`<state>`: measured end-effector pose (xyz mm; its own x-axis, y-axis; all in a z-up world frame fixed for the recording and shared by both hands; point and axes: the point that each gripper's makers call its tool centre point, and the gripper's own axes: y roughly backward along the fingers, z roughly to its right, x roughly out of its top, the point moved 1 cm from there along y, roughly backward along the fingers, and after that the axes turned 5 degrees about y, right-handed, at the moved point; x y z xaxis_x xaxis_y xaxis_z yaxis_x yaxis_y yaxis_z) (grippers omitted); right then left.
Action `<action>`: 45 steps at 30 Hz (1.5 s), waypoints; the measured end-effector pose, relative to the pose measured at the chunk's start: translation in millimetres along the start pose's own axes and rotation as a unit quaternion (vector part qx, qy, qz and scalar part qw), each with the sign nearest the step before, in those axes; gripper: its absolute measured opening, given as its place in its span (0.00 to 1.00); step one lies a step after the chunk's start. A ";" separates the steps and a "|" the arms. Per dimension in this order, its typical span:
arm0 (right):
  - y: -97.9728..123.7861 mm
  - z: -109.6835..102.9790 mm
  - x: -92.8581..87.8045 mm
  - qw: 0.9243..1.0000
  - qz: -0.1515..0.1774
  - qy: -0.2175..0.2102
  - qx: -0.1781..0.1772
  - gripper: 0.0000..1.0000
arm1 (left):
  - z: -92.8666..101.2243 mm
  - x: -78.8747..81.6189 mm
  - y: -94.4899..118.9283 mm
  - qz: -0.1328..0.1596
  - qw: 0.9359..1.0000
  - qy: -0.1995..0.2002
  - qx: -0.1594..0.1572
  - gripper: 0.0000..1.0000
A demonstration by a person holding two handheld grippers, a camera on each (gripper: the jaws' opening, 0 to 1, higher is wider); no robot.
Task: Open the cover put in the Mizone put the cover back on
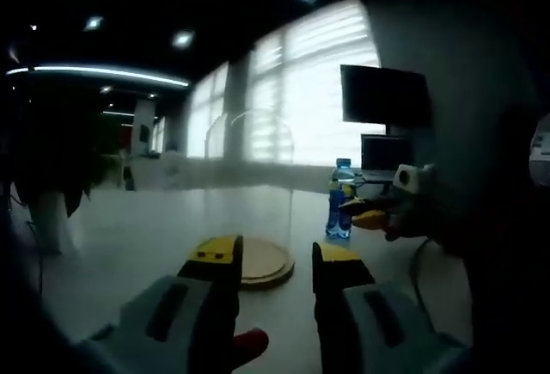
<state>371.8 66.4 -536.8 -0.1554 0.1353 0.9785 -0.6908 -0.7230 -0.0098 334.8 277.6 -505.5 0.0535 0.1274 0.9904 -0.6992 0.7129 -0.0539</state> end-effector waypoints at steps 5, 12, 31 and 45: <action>-1.2 -1.8 -1.8 1.000 -0.001 -0.001 0.005 0.27 | -10.6 -10.7 9.6 -0.015 1.000 0.001 0.027 0.22; -0.7 1.5 -3.0 1.000 0.003 -0.009 0.003 0.26 | -7.6 -10.6 16.1 -0.009 0.999 -0.010 0.034 0.25; 6.1 -10.0 18.1 0.997 0.069 -0.011 0.036 0.26 | -44.8 -27.2 29.9 -0.006 0.996 0.014 0.091 0.20; 10.5 -12.2 27.9 0.995 0.094 -0.009 0.043 0.23 | -60.2 -33.6 32.5 -0.011 0.995 0.016 0.103 0.20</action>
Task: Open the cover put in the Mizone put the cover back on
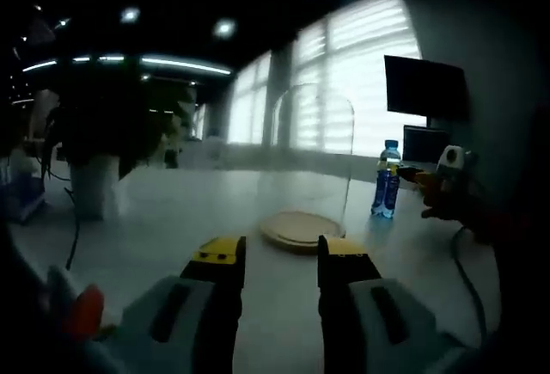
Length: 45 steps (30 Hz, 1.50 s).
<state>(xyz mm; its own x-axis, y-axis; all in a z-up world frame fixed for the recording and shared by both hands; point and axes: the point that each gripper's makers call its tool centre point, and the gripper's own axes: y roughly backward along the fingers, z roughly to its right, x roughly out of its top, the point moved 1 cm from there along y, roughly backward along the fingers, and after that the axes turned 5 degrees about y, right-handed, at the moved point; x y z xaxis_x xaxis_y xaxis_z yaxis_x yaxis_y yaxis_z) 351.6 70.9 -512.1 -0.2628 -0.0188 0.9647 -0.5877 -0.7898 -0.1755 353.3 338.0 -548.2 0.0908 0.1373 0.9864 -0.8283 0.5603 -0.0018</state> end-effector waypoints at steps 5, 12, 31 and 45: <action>-0.2 -3.2 -0.4 1.000 -0.003 0.004 0.007 0.23 | 5.6 -4.8 -2.7 -0.010 1.000 -0.011 -0.001 0.20; -0.8 -4.3 -2.0 1.000 -0.007 0.008 0.010 0.23 | 8.9 -8.2 -4.8 -0.019 1.000 -0.014 -0.003 0.20; -2.9 -9.8 -4.3 1.000 -0.012 0.013 0.020 0.23 | -1.0 -4.1 -2.6 -0.009 1.000 -0.013 0.017 0.21; -3.6 -10.7 -5.8 1.000 -0.015 0.016 0.021 0.23 | 8.6 -8.9 -6.3 -0.019 0.999 -0.024 0.009 0.23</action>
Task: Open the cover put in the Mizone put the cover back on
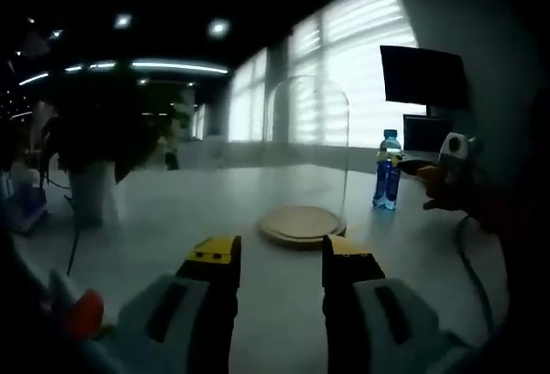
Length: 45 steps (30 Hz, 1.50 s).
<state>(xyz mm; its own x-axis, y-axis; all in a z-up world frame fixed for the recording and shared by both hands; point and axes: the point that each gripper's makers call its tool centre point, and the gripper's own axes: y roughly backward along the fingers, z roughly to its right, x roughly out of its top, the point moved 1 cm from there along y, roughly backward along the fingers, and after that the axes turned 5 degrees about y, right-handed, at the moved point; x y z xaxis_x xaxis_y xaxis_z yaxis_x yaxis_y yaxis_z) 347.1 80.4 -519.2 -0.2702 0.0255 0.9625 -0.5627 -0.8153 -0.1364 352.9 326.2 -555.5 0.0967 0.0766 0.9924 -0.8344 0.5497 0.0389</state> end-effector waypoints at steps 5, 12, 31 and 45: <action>0.3 -0.5 1.7 1.000 0.003 0.000 0.000 0.23 | 0.1 3.7 0.5 0.009 1.000 -0.003 0.001 0.23; -0.2 0.7 3.5 1.000 0.003 0.000 -0.007 0.23 | 13.4 30.1 4.1 0.058 0.998 -0.010 -0.018 0.23; 7.7 29.0 1.4 0.998 -0.011 -0.009 -0.064 0.33 | 34.6 63.9 -22.1 0.051 0.995 -0.008 -0.082 0.39; 3.4 30.4 1.1 0.996 -0.011 -0.045 -0.072 0.40 | 41.9 48.0 -43.3 0.025 0.993 0.018 -0.117 0.42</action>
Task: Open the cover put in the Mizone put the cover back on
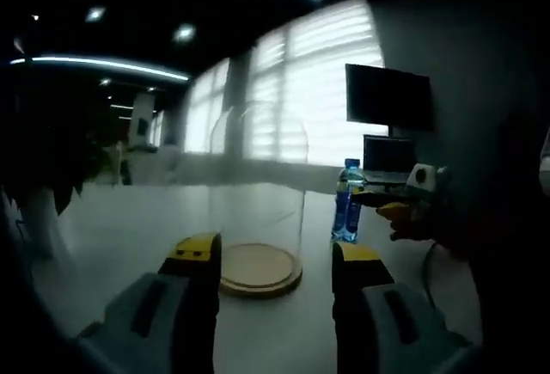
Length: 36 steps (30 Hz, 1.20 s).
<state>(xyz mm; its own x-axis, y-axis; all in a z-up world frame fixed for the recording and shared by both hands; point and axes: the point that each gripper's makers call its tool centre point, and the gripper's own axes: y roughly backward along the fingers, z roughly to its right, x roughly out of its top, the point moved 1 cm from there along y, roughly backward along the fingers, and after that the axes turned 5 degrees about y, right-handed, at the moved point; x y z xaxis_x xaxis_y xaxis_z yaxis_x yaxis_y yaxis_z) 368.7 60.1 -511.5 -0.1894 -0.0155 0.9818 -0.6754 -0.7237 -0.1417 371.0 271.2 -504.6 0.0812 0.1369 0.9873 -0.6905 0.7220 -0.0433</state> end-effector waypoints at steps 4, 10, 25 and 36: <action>-6.7 5.3 -2.6 1.000 -0.017 -0.005 -0.002 0.41 | -4.8 8.6 -1.1 0.003 1.000 -0.002 0.008 0.43; -14.0 9.2 7.9 1.000 -0.021 0.005 0.000 0.42 | -7.6 7.4 -7.5 -0.018 0.999 -0.024 0.015 0.43; -50.0 21.9 7.2 0.999 -0.041 0.016 0.017 0.34 | -6.0 27.4 -25.8 -0.004 1.000 -0.026 -0.005 0.48; -61.0 29.5 9.4 0.999 -0.037 -0.012 0.013 0.39 | -13.7 35.5 -40.0 -0.003 1.000 -0.010 -0.026 0.46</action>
<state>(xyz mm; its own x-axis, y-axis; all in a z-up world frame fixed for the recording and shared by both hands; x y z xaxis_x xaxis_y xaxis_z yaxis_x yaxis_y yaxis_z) 429.2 83.8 -489.8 -0.1221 0.0217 0.9923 -0.6673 -0.7419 -0.0659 411.3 256.5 -469.9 0.0710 0.1196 0.9903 -0.6524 0.7566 -0.0446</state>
